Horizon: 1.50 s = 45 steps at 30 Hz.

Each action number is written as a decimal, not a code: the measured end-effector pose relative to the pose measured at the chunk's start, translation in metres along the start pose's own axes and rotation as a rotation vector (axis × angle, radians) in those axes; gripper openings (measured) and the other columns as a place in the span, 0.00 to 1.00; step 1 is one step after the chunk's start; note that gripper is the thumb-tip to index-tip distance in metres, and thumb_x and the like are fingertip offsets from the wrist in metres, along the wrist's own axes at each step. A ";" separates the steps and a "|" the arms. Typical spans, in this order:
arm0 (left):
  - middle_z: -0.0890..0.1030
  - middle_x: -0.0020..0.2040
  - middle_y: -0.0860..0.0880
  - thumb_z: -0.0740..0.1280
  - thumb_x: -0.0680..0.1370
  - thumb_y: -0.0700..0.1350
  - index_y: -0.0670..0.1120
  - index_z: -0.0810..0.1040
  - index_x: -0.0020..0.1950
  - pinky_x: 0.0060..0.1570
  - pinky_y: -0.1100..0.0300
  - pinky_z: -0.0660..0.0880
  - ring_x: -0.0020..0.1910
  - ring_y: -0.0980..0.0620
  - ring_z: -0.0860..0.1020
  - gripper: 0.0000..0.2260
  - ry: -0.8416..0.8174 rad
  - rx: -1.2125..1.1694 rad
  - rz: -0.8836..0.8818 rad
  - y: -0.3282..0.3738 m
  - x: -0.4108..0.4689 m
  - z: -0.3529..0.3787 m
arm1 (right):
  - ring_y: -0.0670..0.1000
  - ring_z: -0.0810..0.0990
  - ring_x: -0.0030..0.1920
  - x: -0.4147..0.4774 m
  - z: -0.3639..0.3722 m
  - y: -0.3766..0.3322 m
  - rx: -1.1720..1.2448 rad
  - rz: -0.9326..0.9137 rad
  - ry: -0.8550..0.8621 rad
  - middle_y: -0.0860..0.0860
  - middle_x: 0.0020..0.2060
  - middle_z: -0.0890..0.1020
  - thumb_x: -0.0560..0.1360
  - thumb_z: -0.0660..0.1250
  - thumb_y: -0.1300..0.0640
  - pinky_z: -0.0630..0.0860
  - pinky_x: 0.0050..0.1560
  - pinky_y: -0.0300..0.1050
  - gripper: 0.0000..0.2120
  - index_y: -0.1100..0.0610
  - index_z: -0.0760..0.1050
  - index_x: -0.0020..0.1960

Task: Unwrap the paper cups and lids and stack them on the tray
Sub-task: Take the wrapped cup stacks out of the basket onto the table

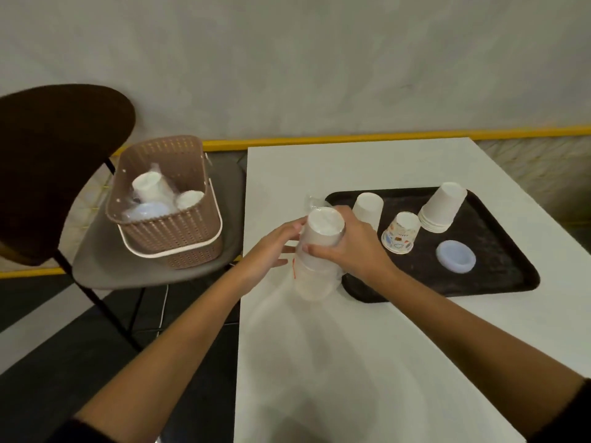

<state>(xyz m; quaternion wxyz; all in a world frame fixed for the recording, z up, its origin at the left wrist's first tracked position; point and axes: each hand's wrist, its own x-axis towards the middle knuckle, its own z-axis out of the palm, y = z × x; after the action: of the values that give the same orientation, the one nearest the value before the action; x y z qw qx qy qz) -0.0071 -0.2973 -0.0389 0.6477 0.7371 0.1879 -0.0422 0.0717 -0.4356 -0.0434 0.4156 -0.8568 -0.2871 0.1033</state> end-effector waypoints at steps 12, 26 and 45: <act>0.75 0.61 0.51 0.61 0.79 0.43 0.57 0.72 0.61 0.58 0.64 0.68 0.59 0.58 0.73 0.13 0.058 0.043 0.011 -0.037 -0.001 -0.013 | 0.47 0.73 0.56 0.007 0.019 0.014 0.054 -0.004 -0.151 0.46 0.57 0.75 0.65 0.76 0.47 0.72 0.55 0.42 0.34 0.52 0.63 0.65; 0.79 0.57 0.51 0.62 0.79 0.43 0.57 0.75 0.54 0.57 0.63 0.70 0.58 0.55 0.75 0.10 0.224 0.191 0.175 -0.005 -0.010 -0.088 | 0.46 0.73 0.56 0.047 -0.016 -0.064 0.142 -0.157 -0.028 0.46 0.57 0.73 0.66 0.71 0.42 0.69 0.52 0.32 0.31 0.49 0.66 0.65; 0.73 0.57 0.50 0.62 0.78 0.39 0.45 0.75 0.62 0.49 0.62 0.72 0.54 0.53 0.74 0.13 0.669 0.447 0.062 -0.016 -0.006 -0.271 | 0.55 0.72 0.60 0.190 0.171 -0.177 -0.156 -0.207 -0.428 0.56 0.61 0.72 0.73 0.69 0.50 0.68 0.54 0.45 0.29 0.60 0.63 0.68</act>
<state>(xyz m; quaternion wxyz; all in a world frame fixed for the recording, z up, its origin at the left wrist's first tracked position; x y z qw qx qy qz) -0.0669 -0.0337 -0.0098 0.3753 0.8382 0.3525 0.1798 0.0838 -0.1277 -0.0035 0.2862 -0.8110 -0.4618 0.2170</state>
